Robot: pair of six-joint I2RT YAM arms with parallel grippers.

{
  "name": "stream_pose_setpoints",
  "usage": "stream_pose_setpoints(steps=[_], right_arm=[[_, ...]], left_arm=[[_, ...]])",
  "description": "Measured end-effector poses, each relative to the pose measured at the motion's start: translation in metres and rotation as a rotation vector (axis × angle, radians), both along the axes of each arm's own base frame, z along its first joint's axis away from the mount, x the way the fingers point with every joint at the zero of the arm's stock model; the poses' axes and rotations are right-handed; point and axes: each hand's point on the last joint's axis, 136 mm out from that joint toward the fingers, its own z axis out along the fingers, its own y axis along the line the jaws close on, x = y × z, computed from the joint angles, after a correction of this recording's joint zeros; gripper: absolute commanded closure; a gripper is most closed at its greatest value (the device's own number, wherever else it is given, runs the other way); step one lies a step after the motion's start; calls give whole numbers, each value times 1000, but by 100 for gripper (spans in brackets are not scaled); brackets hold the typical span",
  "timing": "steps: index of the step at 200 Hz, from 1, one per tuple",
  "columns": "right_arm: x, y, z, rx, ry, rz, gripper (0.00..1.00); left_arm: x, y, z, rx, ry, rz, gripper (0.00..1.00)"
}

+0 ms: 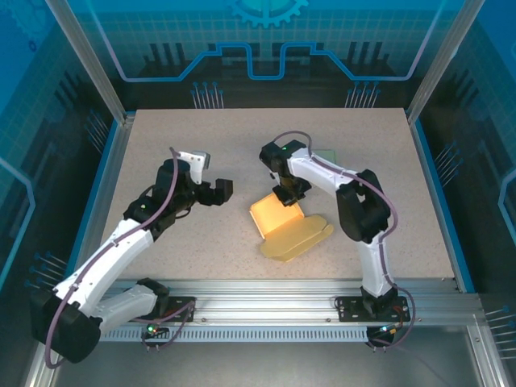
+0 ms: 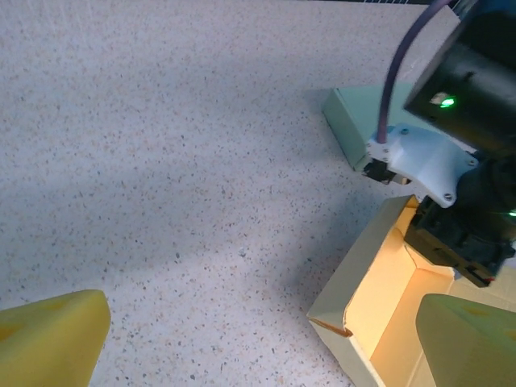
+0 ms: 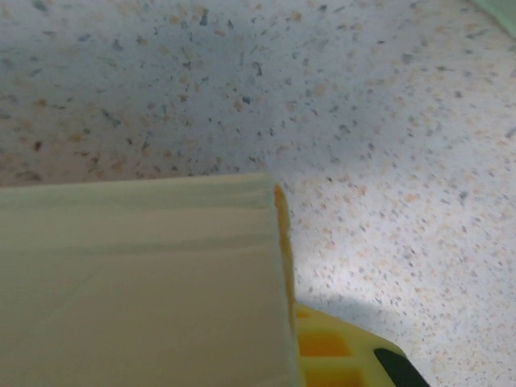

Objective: Fold the paper box

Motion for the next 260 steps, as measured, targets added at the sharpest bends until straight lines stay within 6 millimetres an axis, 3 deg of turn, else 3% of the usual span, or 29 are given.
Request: stream_pose_setpoints(steps=[42,107,123,145,207,260], right_arm=[[7,-2,-10,-88,51,21,92],[22,-3,-24,-274,-22,132,89],[26,0,-31,-291,-38,161,82],[33,3,-35,-311,-69,183,57],[35,18,-15,-288,-168,224,30],[30,29,44,-238,-295,236,26]], left_arm=[[-1,-7,-17,-17,61,-19,1],[0,-12,-19,-37,62,-40,1],[0,-12,-19,-38,61,-42,1],[0,-12,-20,-37,62,-41,1],[0,-9,-27,-23,75,-28,1],[7,-6,-51,21,135,1,5]])
